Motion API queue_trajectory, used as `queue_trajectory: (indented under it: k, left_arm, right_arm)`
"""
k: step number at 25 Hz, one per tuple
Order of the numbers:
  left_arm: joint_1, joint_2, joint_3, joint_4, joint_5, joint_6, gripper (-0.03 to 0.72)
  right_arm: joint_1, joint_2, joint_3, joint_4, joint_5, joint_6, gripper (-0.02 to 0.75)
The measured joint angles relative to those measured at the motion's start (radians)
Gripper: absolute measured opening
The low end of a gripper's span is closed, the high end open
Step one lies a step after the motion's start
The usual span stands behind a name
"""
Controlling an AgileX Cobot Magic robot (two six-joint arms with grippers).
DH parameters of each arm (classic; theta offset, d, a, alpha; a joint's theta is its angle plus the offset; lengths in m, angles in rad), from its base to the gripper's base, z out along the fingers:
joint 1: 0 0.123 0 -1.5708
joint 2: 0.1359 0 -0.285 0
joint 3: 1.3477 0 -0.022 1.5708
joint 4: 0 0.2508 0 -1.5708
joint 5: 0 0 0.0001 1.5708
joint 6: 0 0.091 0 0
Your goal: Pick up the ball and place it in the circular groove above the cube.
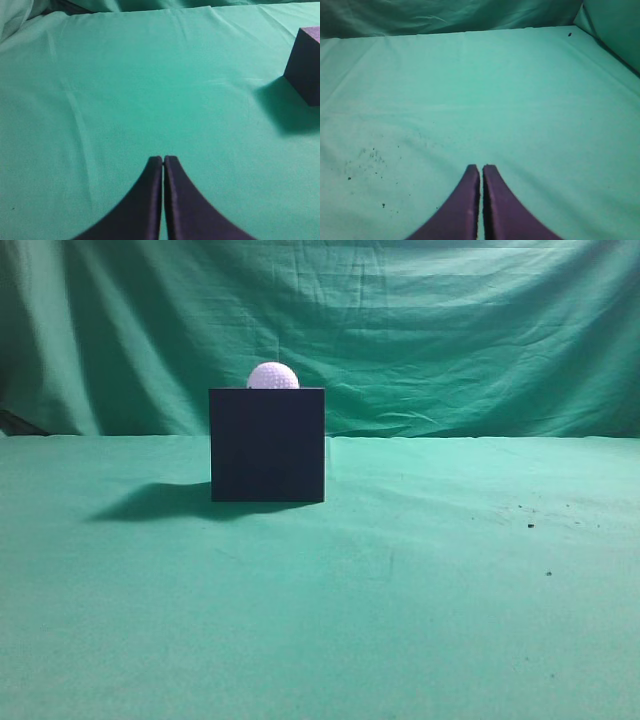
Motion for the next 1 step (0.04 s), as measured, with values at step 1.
queue_trajectory:
  k: [1]
  left_arm:
    - [0.000,0.000,0.000,0.000,0.000,0.000,0.000]
  right_arm:
    - [0.000,0.000,0.000,0.000,0.000,0.000,0.000]
